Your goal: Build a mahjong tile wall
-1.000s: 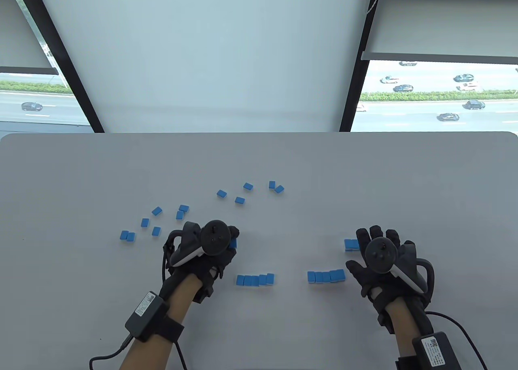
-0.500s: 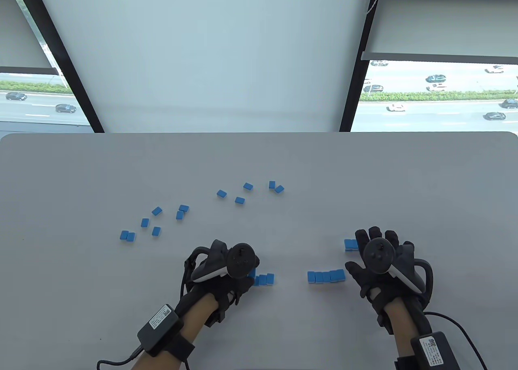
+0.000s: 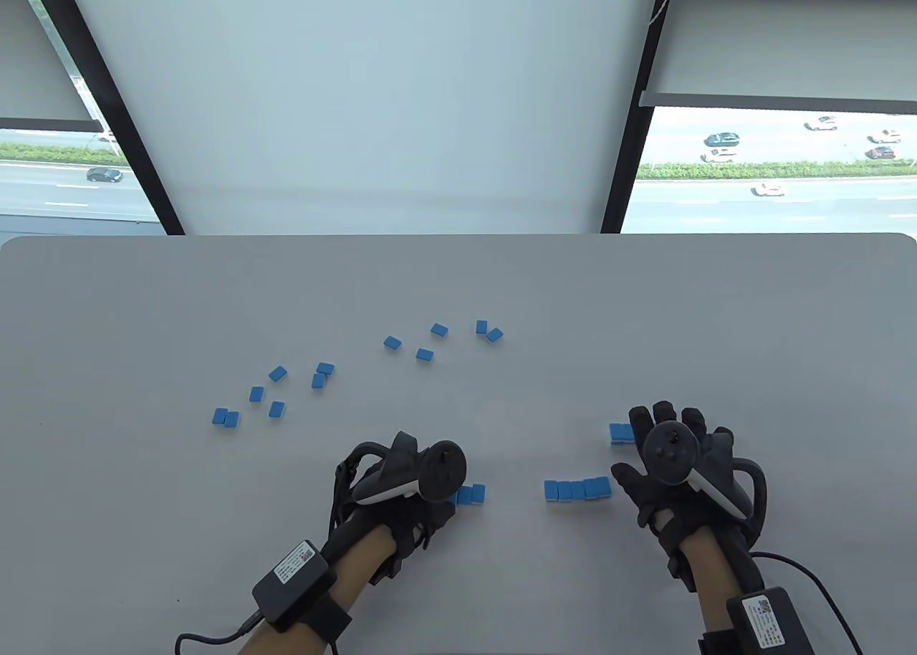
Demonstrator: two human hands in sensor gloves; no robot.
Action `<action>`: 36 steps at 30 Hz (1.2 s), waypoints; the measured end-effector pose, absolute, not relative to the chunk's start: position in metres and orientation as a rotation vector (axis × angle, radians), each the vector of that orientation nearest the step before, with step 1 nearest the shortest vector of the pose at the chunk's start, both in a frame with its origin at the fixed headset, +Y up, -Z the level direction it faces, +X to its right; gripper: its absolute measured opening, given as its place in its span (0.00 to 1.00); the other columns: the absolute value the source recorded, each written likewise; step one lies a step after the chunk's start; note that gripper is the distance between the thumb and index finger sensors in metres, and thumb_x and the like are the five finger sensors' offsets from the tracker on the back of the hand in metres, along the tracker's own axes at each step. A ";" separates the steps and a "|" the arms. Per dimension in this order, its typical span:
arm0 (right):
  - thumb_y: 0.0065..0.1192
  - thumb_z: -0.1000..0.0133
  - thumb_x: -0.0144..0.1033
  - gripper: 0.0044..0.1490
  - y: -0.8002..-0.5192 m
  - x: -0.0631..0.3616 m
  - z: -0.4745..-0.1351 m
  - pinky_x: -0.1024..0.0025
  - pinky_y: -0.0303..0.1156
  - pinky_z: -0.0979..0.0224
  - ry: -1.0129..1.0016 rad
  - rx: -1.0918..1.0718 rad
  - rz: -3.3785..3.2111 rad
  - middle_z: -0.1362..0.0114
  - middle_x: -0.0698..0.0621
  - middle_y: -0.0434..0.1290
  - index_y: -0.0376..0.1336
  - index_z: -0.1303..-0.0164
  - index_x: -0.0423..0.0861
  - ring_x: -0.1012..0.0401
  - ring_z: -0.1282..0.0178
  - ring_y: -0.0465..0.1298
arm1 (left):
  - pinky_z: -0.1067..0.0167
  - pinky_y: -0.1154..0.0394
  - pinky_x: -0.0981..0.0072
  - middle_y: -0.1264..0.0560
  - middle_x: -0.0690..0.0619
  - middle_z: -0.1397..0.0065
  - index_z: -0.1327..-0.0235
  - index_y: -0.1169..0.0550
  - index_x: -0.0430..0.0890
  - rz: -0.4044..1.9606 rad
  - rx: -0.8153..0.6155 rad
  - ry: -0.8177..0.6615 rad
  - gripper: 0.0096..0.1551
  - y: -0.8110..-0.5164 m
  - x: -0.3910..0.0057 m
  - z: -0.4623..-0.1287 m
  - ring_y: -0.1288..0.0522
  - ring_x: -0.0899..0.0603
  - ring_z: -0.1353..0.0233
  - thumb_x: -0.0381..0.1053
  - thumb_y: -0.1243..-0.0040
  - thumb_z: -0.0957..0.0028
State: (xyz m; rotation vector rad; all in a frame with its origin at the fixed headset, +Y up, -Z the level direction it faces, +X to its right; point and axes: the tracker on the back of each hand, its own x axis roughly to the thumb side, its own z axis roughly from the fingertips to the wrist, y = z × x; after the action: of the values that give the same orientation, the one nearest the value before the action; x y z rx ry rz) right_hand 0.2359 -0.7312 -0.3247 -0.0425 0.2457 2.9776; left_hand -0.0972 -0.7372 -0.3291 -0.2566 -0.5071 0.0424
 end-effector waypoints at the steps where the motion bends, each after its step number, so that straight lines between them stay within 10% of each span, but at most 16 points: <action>1: 0.53 0.48 0.67 0.53 -0.731 0.236 -0.325 0.35 0.30 0.26 0.245 -0.043 2.978 0.13 0.53 0.35 0.37 0.19 0.61 0.43 0.17 0.35 | 0.42 0.23 0.42 0.19 0.51 0.42 0.36 0.23 0.46 0.040 -0.257 -0.507 0.35 -0.737 -0.097 -0.329 0.18 0.44 0.47 0.55 0.26 0.57; 21: 0.53 0.48 0.67 0.53 -0.729 0.237 -0.326 0.35 0.30 0.26 0.223 -0.048 2.990 0.13 0.53 0.35 0.37 0.19 0.61 0.43 0.17 0.35 | 0.39 0.24 0.41 0.19 0.52 0.35 0.34 0.22 0.51 0.058 -0.061 -0.420 0.36 -0.677 -0.116 -0.376 0.17 0.41 0.41 0.60 0.29 0.56; 36: 0.53 0.48 0.67 0.53 -0.729 0.240 -0.324 0.35 0.30 0.26 0.218 -0.058 2.978 0.13 0.53 0.35 0.37 0.19 0.61 0.43 0.17 0.35 | 0.55 0.14 0.48 0.08 0.53 0.51 0.38 0.17 0.49 0.058 -0.210 0.161 0.38 -0.711 -0.107 -0.510 0.08 0.44 0.57 0.67 0.29 0.59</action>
State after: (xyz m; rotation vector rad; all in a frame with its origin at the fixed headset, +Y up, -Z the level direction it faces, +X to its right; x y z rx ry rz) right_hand 0.2398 -0.7289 -0.3243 -0.0580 0.2179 2.9785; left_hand -0.1071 -0.7108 -0.5102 -0.2098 0.1608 0.0579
